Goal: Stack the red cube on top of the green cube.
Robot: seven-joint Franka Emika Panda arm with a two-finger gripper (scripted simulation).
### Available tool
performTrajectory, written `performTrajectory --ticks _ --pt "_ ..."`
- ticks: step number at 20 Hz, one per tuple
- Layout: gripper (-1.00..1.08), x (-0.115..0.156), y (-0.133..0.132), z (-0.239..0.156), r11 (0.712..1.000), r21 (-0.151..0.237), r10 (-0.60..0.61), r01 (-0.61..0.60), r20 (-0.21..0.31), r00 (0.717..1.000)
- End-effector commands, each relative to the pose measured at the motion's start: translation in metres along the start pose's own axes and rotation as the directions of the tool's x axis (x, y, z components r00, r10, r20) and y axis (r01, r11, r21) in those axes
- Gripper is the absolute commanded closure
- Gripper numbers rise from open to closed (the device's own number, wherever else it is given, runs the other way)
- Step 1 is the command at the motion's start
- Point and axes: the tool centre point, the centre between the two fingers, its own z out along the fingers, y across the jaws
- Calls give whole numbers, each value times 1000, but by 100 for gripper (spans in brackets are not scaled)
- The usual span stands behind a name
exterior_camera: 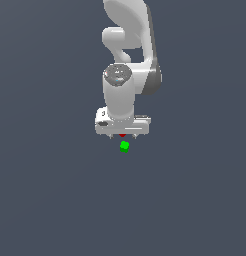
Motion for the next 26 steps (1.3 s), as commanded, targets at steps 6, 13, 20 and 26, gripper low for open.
performTrajectory --ticks 6,13,20,26 --pt "-92 -4 -1 2 1000 -2 -21 21 -1 1000" --pt "-92 -20 -6 14 993 -10 -120 120 -3 993" --pt "-92 -51 -10 35 956 -24 -291 291 -5 957" --pt "-92 -82 -8 57 888 -39 -458 457 -5 889"
